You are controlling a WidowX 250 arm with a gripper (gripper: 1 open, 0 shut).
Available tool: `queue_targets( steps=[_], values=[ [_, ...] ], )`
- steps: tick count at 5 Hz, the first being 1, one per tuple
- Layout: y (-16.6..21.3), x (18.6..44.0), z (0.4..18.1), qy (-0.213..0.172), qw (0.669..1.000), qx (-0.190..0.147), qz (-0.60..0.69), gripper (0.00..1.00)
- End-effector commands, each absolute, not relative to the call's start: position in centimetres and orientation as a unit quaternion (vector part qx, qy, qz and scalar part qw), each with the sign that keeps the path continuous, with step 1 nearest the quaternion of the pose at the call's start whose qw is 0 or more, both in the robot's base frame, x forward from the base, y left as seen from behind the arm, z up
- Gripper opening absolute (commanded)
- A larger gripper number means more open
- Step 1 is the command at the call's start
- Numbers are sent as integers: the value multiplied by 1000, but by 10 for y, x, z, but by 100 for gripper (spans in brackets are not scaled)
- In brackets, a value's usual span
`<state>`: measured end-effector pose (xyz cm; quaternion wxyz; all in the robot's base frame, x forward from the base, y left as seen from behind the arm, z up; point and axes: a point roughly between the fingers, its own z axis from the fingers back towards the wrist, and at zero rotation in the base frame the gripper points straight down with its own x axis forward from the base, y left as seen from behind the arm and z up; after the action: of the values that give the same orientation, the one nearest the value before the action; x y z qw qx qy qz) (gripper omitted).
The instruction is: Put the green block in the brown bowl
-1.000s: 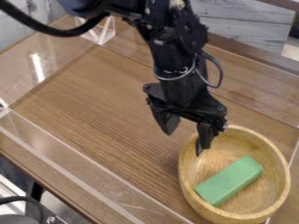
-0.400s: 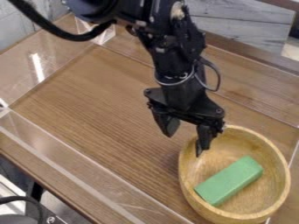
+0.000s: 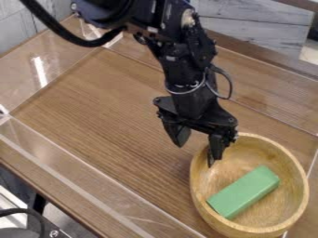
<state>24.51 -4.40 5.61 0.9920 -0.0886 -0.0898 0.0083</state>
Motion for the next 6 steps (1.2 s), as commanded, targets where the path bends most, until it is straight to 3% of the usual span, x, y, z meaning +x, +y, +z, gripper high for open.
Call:
queue_targets(
  steps=[1,2,3,6],
  values=[
    [-41,255,59,-110,990,-90,12,100],
    [-39,257,54,-109,990,-90,16,100],
    [-38,257,50,-107,990,-90,19,0],
    [-32,250,58,-72,993,-93,23,0]
  ],
)
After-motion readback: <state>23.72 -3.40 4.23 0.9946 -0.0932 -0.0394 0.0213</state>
